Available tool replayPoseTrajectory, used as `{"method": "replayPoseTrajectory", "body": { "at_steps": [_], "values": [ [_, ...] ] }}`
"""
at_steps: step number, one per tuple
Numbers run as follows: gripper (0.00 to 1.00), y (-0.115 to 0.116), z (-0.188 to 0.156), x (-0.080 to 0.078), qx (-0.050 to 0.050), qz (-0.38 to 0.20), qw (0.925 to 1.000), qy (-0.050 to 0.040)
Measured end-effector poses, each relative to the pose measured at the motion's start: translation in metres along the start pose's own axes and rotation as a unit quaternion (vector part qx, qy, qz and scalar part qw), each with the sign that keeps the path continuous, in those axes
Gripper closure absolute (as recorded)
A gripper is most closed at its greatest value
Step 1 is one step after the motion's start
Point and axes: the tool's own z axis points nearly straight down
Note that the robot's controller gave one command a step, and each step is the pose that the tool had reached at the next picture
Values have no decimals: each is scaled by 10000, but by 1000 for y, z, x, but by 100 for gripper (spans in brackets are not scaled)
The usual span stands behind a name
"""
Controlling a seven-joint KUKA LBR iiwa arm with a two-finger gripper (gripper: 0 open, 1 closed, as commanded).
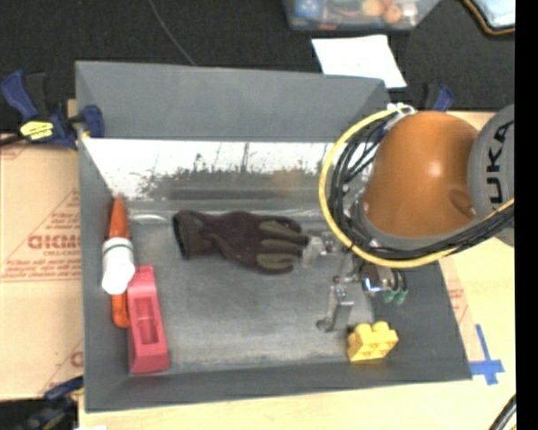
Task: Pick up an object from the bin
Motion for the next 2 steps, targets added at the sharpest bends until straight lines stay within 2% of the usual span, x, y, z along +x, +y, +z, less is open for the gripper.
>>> {"method": "replayPoseTrajectory", "body": {
  "at_steps": [1, 2],
  "values": [
    [0, 0, -4, -2, 0, 0, 10000, -43],
    [0, 32, 159, -107, -9, 33, 10000, -46]
  ]
}}
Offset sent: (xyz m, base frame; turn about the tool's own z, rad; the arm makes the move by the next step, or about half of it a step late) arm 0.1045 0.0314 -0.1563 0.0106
